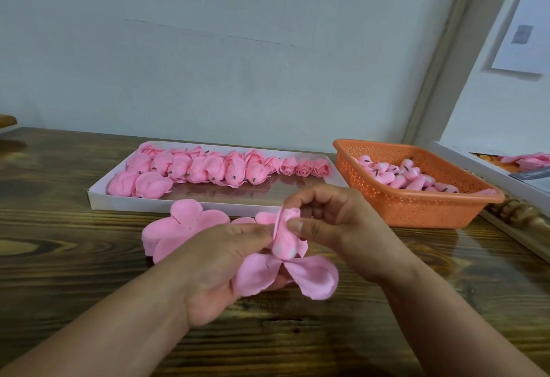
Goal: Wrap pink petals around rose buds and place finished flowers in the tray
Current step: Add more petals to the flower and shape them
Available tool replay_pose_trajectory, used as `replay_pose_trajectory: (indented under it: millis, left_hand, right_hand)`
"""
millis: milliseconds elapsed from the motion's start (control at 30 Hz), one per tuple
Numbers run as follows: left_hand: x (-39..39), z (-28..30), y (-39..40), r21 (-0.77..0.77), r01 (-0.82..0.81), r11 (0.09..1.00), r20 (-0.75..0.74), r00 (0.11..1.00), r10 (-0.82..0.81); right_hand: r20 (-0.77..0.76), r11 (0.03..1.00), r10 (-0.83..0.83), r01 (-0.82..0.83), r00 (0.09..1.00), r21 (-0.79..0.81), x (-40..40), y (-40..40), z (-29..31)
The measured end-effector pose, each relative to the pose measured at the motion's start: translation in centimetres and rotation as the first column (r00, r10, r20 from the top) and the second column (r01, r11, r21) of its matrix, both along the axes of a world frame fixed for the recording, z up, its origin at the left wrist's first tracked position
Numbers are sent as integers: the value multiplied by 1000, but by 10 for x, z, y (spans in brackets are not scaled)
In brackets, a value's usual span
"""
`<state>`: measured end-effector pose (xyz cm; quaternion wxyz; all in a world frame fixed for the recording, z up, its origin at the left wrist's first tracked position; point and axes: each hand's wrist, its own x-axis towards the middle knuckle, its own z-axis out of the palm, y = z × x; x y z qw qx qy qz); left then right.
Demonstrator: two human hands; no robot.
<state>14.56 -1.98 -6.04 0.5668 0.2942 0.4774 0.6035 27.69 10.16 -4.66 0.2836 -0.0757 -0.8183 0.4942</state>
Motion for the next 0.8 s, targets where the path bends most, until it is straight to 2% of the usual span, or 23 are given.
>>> replay_pose_trajectory:
  millis: [133,233,533,800]
  left_hand:
    - [4,3,-4,55,-5,998,3,1000,5]
    - [2,0,-4,63,-57,996,-6,998,58]
    - [1,-2,-3,24,14,1000,-65,998,-13]
    - [-1,-2,0,22,-37,999,-151,988,40]
  right_hand:
    - [36,996,15,-12,999,-88,0,0,1]
    - [70,997,-9,14,998,-75,0,-1,2]
    - [58,990,-119,123,991,-66,-4,-12,-3]
    - [108,989,-142,147,984,-32,-6,-16,1]
